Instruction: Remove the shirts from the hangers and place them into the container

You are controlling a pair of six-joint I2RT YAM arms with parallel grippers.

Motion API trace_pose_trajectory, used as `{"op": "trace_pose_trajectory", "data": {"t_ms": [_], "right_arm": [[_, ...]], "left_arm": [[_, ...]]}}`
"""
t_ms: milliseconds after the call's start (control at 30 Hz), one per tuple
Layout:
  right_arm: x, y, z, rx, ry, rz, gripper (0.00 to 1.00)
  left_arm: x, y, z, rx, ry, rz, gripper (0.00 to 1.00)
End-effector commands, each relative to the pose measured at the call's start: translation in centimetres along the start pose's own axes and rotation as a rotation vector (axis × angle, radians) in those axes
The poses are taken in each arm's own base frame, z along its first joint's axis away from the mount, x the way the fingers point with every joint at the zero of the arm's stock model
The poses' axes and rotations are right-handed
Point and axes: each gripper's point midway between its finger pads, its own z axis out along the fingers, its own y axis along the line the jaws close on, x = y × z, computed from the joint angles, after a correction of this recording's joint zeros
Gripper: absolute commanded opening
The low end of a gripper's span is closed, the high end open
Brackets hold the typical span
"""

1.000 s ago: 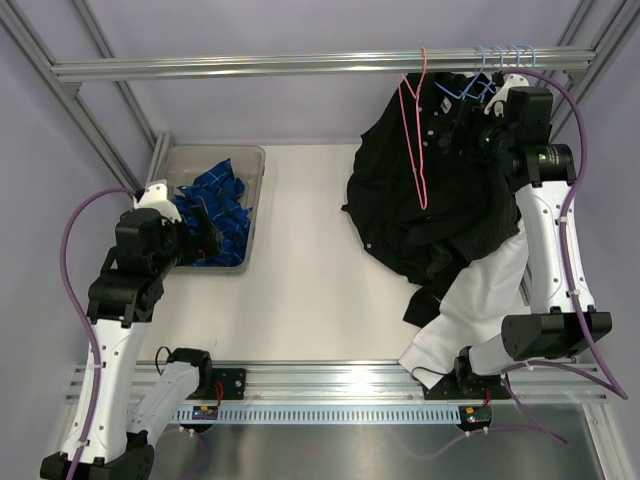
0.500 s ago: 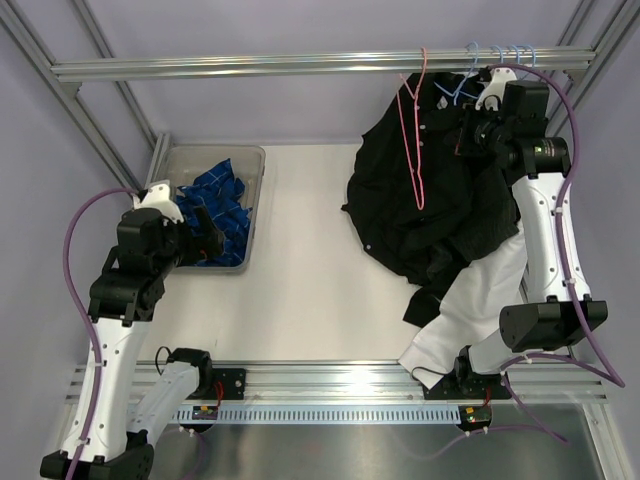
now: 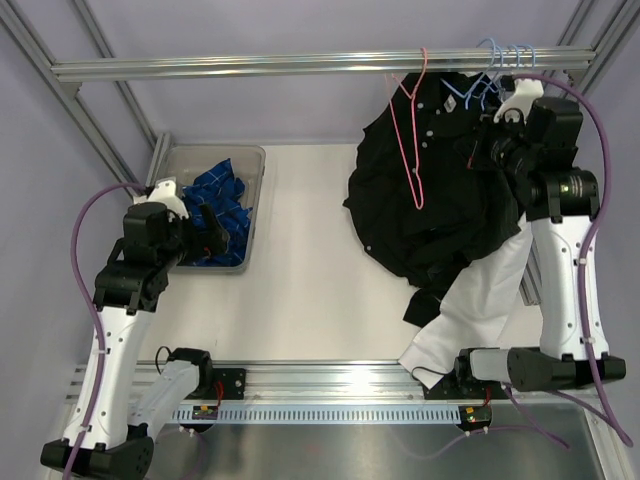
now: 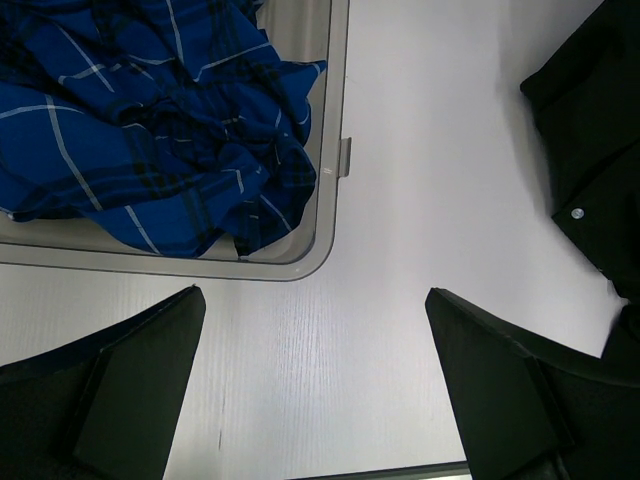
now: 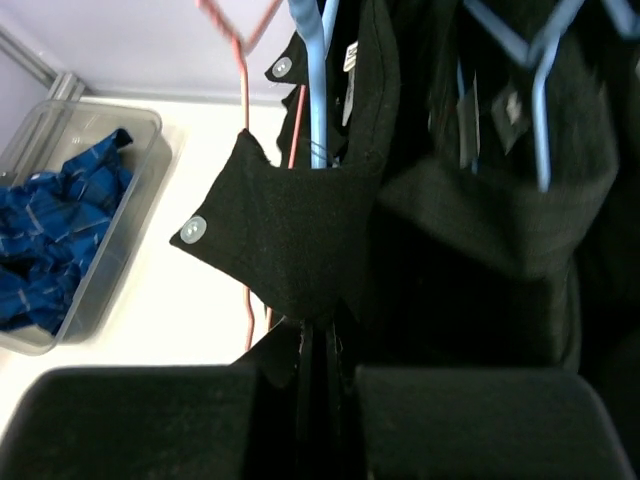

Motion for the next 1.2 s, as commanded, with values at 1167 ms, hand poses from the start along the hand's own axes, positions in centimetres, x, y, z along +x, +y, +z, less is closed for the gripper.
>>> {"op": "trace_pose_trajectory", "data": {"t_ms": [1167], "right_arm": [[16.1,19.5,-11.5,-0.896,0.324,-0.007,0.0]], "left_arm": [[-6.3,-21.1,-6.5,0.688,-0.158,0.094,0.99]]}}
